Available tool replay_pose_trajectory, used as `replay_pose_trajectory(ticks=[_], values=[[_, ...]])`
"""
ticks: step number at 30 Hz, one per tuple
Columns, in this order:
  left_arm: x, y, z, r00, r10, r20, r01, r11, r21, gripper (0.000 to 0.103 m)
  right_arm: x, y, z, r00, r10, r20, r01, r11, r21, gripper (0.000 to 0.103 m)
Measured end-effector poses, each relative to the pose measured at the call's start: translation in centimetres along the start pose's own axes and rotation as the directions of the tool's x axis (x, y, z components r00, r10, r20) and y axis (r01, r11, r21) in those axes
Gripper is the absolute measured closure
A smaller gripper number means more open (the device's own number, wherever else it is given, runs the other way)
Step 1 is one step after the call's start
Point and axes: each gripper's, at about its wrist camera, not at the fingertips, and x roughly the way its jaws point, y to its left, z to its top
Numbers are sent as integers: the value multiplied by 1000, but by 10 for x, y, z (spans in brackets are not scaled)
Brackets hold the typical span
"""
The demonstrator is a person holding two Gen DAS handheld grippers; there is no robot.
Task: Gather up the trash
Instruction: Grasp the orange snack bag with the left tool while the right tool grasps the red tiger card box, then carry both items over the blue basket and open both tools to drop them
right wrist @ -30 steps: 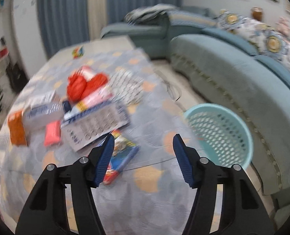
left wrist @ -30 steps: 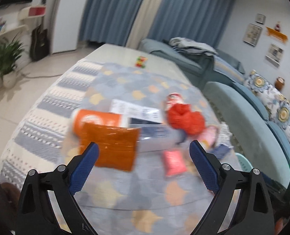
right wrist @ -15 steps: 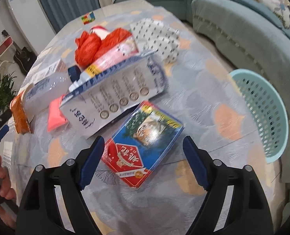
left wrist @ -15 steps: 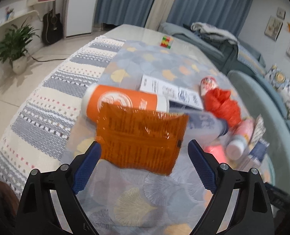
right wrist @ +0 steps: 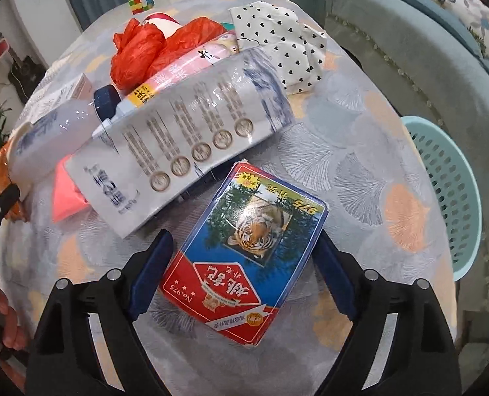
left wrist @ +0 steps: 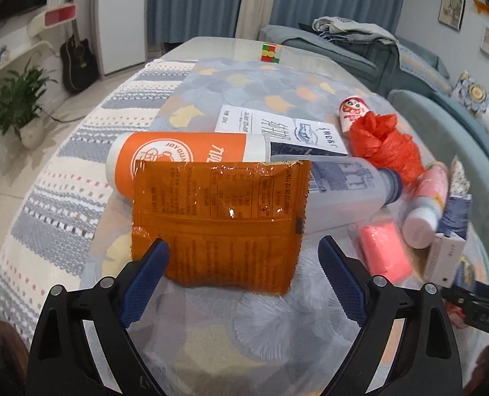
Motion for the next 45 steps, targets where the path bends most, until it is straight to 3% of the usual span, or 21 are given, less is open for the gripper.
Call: replay_pose_trajectory(ticks=[2, 3, 7, 8, 9, 11, 16, 18, 21, 27, 31, 35, 38, 45], values=[[5, -4, 0, 999, 37, -9, -37, 999, 18, 18, -2, -6, -1, 1000, 13, 8, -13, 1000, 9, 34], [7, -5, 0, 999, 48, -13, -47, 999, 26, 26, -3, -10, -1, 1000, 19, 11, -19, 1000, 13, 37], [8, -4, -4, 998, 63, -15, -62, 997, 47, 42, -6, -25, -2, 999, 45, 21, -45, 999, 16, 41], [6, -3, -5, 998, 59, -11, -59, 997, 52, 49, -8, -29, -2, 998, 56, 25, -56, 998, 25, 42], [4, -3, -6, 999, 50, -4, -49, 997, 53, 65, -9, -36, -1, 997, 71, 34, -73, 997, 39, 42], [-2, -1, -8, 1000, 24, 8, -24, 998, 57, 84, -14, -44, -1, 995, 83, 56, -87, 994, 65, 43], [-26, -8, -10, 998, -26, 65, 21, 996, 82, 96, -41, -74, -3, 982, 100, 159, -117, 988, 104, 43], [-42, -11, -10, 992, -95, 88, 88, 993, 83, 97, -55, -84, -4, 976, 82, 202, -106, 988, 114, 43], [-69, -27, -6, 969, -211, 129, 198, 974, 108, 99, -80, -107, -3, 959, 61, 277, -104, 984, 143, 43], [-113, -82, 9, 901, -396, 176, 363, 911, 195, 100, -116, -152, 6, 928, -22, 372, -59, 977, 206, 43], [-127, -135, 17, 850, -504, 154, 456, 850, 263, 100, -125, -188, 6, 915, -67, 398, -43, 964, 261, 43], [-131, -198, 22, 814, -571, 105, 508, 788, 348, 100, -122, -227, 7, 913, -113, 391, -23, 945, 327, 43], [-122, -249, 18, 798, -601, 40, 537, 741, 403, 100, -107, -254, 4, 924, -144, 355, 3, 929, 371, 43], [-55, -347, -14, 767, -598, -233, 633, 642, 433, 100, -45, -296, -16, 963, -184, 198, 77, 889, 451, 42]])
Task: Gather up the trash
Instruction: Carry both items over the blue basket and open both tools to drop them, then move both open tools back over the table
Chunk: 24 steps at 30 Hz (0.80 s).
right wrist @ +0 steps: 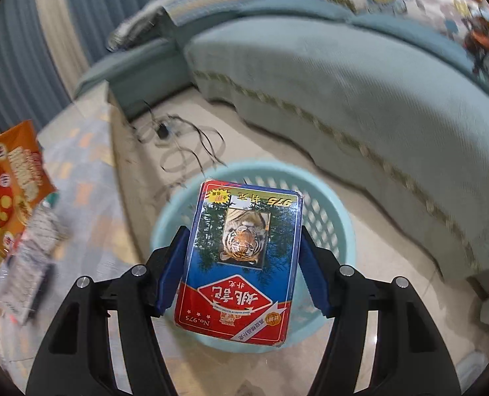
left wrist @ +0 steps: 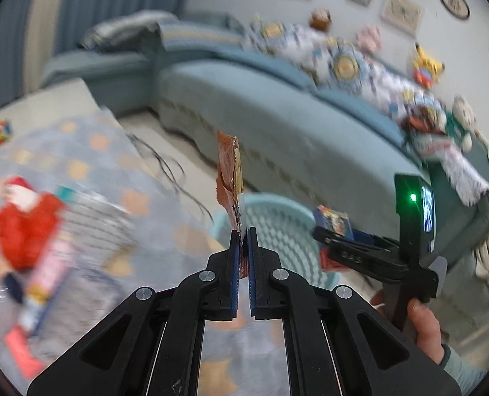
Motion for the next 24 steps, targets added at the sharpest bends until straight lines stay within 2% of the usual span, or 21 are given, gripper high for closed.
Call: replay_pose_trajectory(ticks=[4, 7, 8, 9, 12, 18, 24], values=[[56, -9, -13, 991, -39, -125, 41, 999, 11, 100, 29, -18, -15, 996, -23, -83, 25, 999, 29, 42], [73, -8, -22, 985, -43, -167, 45, 999, 10, 99, 43, -21, -20, 993, -19, -116, 25, 998, 50, 41], [76, -8, -23, 984, -42, -173, 45, 999, 14, 95, 46, -20, -21, 993, -16, -121, 23, 998, 54, 41], [77, -9, -24, 983, -46, -176, 49, 999, 15, 85, 47, -20, -22, 992, -14, -125, 22, 998, 58, 41], [70, -7, -25, 988, -37, -152, 39, 999, 13, 61, 45, -22, -21, 992, -16, -123, 24, 997, 68, 37], [47, 3, -19, 992, -60, -113, 59, 998, -20, 60, 27, -20, -15, 996, -13, -90, 20, 997, 74, 35], [6, 18, -14, 998, -55, -26, 53, 997, -63, 60, -9, 5, -11, 998, 57, -41, -54, 997, 60, 35]])
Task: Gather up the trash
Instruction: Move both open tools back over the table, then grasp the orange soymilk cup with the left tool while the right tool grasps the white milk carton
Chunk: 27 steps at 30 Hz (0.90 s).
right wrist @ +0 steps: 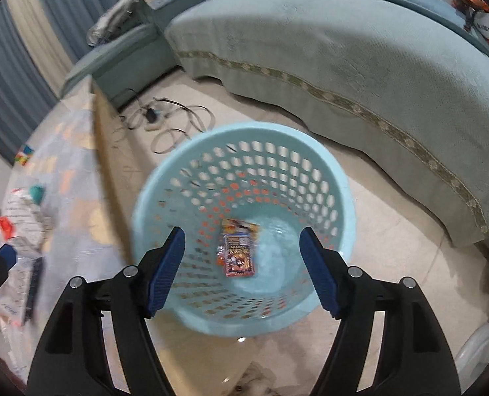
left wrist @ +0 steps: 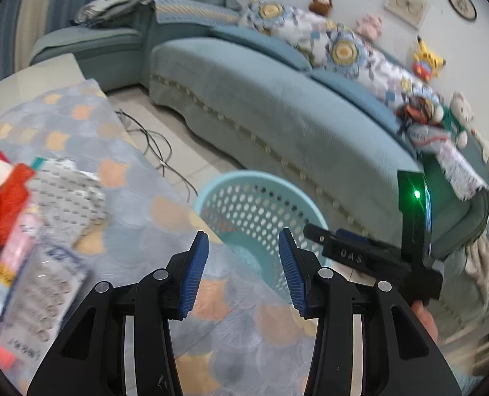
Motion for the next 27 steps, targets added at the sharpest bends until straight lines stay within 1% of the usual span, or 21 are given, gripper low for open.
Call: replay_pose_trajectory(ticks=[3, 6, 8, 11, 14, 15, 17, 18, 20, 23, 24, 25, 26, 27], values=[[-26, 9, 1, 999, 13, 51, -11, 1000, -28, 60, -21, 38, -4, 998, 64, 22, -62, 996, -63, 35], [-58, 28, -3, 993, 50, 104, -44, 997, -63, 60, -39, 84, -12, 990, 134, 37, -127, 982, -143, 35], [-82, 47, -8, 987, 87, 134, -74, 992, -99, 60, -48, 120, -20, 982, 187, 28, -178, 963, -200, 34], [-116, 78, -18, 973, 155, 172, -127, 979, -161, 60, -49, 166, -32, 971, 240, -5, -233, 937, -261, 27], [-148, 116, -30, 954, 227, 196, -178, 955, -239, 55, -44, 207, -45, 960, 279, -41, -278, 912, -303, 25], [-160, 133, -36, 944, 264, 199, -206, 940, -271, 54, -42, 216, -48, 958, 281, -51, -283, 908, -309, 24], [-175, 154, -43, 927, 317, 200, -246, 917, -315, 54, -30, 238, -54, 953, 288, -98, -304, 899, -315, 23], [-186, 170, -49, 915, 353, 197, -271, 897, -349, 54, -24, 247, -58, 949, 290, -121, -314, 898, -309, 23], [-201, 192, -56, 897, 397, 194, -298, 868, -396, 54, -13, 260, -63, 945, 288, -155, -322, 900, -293, 21], [-218, 219, -67, 860, 480, 170, -366, 815, -449, 54, 7, 270, -67, 932, 291, -218, -340, 911, -235, 19], [-221, 225, -69, 852, 498, 162, -381, 802, -459, 52, 15, 272, -67, 925, 293, -243, -344, 917, -204, 19], [-226, 232, -73, 836, 527, 152, -404, 780, -479, 48, 19, 273, -67, 920, 294, -258, -346, 920, -184, 19], [-229, 237, -76, 820, 554, 145, -424, 757, -498, 33, 24, 272, -67, 916, 295, -273, -346, 924, -162, 19], [-234, 244, -80, 797, 589, 135, -445, 724, -528, 23, 27, 273, -69, 912, 295, -284, -345, 928, -144, 19]])
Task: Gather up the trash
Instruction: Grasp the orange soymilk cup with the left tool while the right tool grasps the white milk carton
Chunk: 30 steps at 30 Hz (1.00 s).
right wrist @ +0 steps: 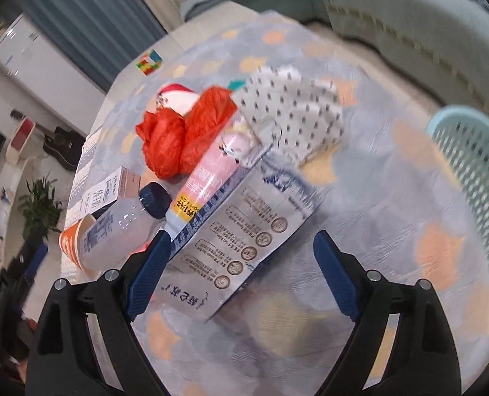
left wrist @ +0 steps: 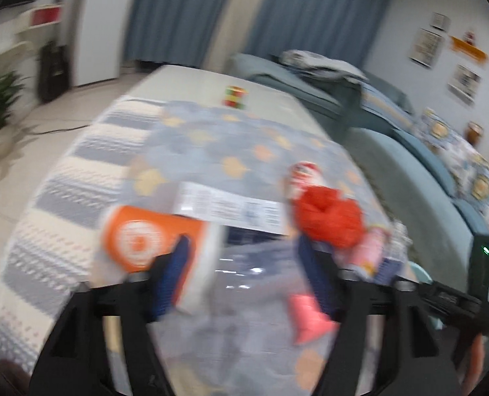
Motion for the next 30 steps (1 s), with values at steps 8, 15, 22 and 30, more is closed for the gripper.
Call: replay_pose_trajectory(ticks=[8, 15, 22, 30], values=[[24, 13, -24, 987, 140, -78, -137, 990, 38, 22, 26, -4, 4, 995, 67, -70, -60, 993, 97, 22], [29, 21, -45, 947, 307, -90, -294, 946, 139, 39, 17, 0, -2, 995, 85, -41, -84, 996, 24, 33], [-1, 55, -47, 939, 334, -81, -327, 941, 90, 46, -9, 15, -11, 998, -20, 59, 26, 993, -118, 42], [-11, 69, -16, 994, 101, -43, -106, 983, -148, 21, -32, 34, -23, 962, -152, 226, 210, 943, -259, 46]])
